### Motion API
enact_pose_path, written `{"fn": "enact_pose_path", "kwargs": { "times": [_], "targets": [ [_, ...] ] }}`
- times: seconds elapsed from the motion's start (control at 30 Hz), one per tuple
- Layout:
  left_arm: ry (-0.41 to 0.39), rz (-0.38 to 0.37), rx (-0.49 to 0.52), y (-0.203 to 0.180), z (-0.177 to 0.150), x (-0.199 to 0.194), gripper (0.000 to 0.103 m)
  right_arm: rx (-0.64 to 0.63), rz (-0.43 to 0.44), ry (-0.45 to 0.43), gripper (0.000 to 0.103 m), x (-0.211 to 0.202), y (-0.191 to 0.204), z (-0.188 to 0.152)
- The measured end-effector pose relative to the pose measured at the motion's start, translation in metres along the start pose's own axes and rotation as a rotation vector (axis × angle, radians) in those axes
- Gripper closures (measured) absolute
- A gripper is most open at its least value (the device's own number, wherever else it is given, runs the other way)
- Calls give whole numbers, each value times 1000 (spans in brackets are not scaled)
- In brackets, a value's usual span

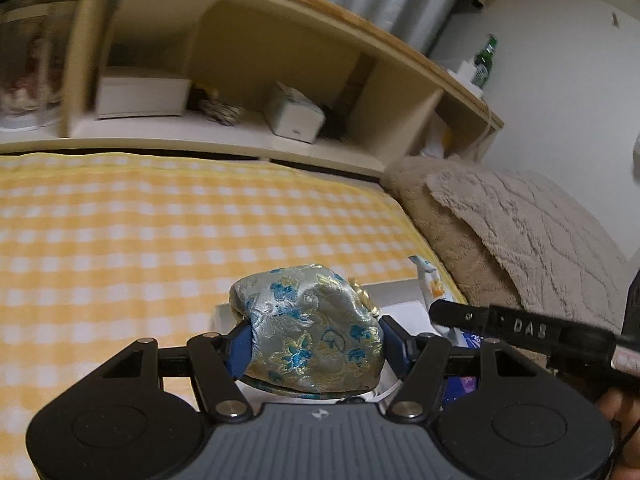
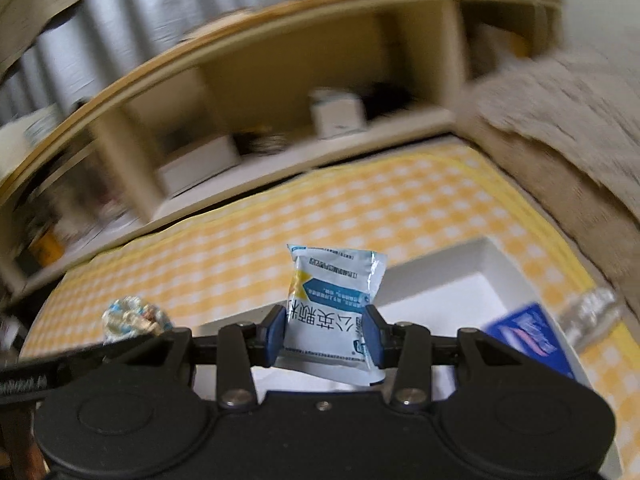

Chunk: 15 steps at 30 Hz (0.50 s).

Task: Organize soft objects
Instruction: 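Carry floral pouch and wipe packet into the tray and open both tools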

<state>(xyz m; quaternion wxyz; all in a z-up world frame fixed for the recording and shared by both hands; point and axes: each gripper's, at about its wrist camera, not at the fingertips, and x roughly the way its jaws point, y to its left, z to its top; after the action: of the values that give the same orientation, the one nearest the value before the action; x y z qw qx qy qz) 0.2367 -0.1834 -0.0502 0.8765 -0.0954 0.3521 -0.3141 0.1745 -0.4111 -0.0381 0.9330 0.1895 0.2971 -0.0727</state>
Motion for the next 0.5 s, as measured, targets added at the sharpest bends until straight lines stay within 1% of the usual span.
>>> {"fn": "enact_pose_path", "kwargs": {
  "times": [0.17,0.27,0.33,0.4,0.43,0.47,0.5],
  "targets": [
    [44,-22,47,-12,-1,36,38,185,-85,-10,60,19,-44,6],
    [73,-28,86,-17,-4,57,38,267,-135,-36,60,28,-63,8],
    [89,-29,109,-20,-5,68,37,313,-153,-52,59,35,-70,10],
    [102,-31,122,-21,-4,78,36,342,-170,-58,52,43,-73,11],
    [110,-31,127,-21,-5,82,36,361,-181,-66,44,48,-73,10],
    [121,-30,133,-22,-5,87,36,373,-171,-62,33,51,-74,8],
    [128,-28,140,-22,-5,91,36,376,-146,-49,32,53,-73,7]
  ]
}}
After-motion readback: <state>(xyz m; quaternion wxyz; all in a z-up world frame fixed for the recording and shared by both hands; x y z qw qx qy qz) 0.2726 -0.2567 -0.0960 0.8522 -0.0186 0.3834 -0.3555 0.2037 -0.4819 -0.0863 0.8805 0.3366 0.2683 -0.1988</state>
